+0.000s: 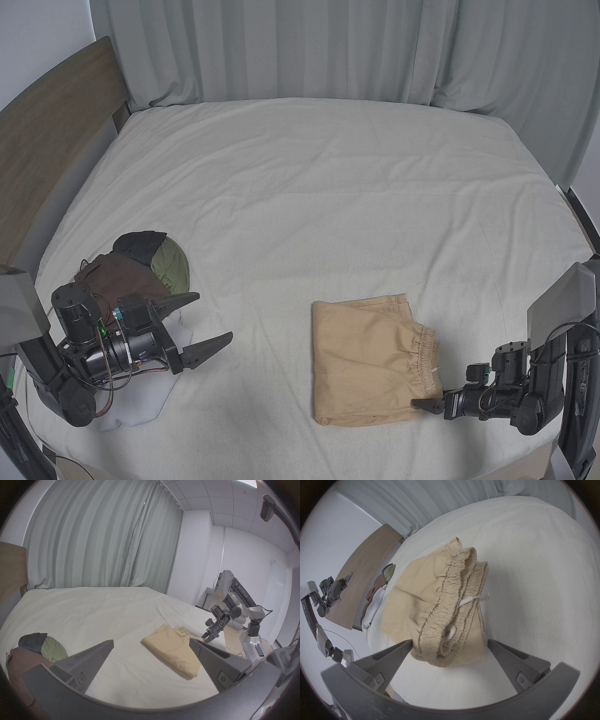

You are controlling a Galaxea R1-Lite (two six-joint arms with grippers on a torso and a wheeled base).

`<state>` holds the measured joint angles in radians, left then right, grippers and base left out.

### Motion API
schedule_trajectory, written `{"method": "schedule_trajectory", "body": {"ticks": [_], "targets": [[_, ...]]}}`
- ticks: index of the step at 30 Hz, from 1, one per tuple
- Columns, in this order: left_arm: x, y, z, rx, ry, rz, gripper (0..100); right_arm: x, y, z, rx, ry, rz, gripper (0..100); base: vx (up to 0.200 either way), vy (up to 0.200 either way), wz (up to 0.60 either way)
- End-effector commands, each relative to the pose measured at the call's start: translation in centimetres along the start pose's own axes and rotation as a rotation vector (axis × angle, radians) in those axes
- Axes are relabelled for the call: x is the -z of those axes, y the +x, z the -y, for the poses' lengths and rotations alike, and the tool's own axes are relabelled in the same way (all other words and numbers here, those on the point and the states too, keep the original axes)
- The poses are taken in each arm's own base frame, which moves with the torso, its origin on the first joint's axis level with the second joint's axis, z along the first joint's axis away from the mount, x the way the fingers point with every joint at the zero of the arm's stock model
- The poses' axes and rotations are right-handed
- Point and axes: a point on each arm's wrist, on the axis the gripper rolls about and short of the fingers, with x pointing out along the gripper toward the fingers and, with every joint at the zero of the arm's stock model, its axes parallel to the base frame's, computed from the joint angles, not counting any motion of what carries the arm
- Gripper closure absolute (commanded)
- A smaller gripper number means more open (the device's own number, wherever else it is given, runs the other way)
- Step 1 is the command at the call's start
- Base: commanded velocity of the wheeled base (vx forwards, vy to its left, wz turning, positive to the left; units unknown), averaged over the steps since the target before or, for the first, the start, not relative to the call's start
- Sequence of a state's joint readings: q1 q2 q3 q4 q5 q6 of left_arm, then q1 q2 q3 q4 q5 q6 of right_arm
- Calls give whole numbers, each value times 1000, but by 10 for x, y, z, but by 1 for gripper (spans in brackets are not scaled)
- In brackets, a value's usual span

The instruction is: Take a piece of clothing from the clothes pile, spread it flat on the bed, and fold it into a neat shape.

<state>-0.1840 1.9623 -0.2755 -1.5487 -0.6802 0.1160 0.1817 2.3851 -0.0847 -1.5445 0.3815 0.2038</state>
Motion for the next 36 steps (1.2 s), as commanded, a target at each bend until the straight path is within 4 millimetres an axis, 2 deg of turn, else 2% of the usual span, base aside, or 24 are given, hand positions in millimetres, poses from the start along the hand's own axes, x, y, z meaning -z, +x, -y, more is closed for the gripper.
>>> {"method": "schedule_trajectory", "body": {"ticks": [1,6,17,36], "targets": [[0,0,0,1,0,-1,0,2,7,3,3,7,-10,0,0,0,0],[0,0,0,1,0,-1,0,0,12,1,-10,10,0,0,0,0,0],[0,0,0,0,0,-1,0,-4,27,-21,-84,51,3,0,0,0,0],[0,0,0,2,1,0,0,-5,27,-24,-91,42,8,0,0,0,0]]}}
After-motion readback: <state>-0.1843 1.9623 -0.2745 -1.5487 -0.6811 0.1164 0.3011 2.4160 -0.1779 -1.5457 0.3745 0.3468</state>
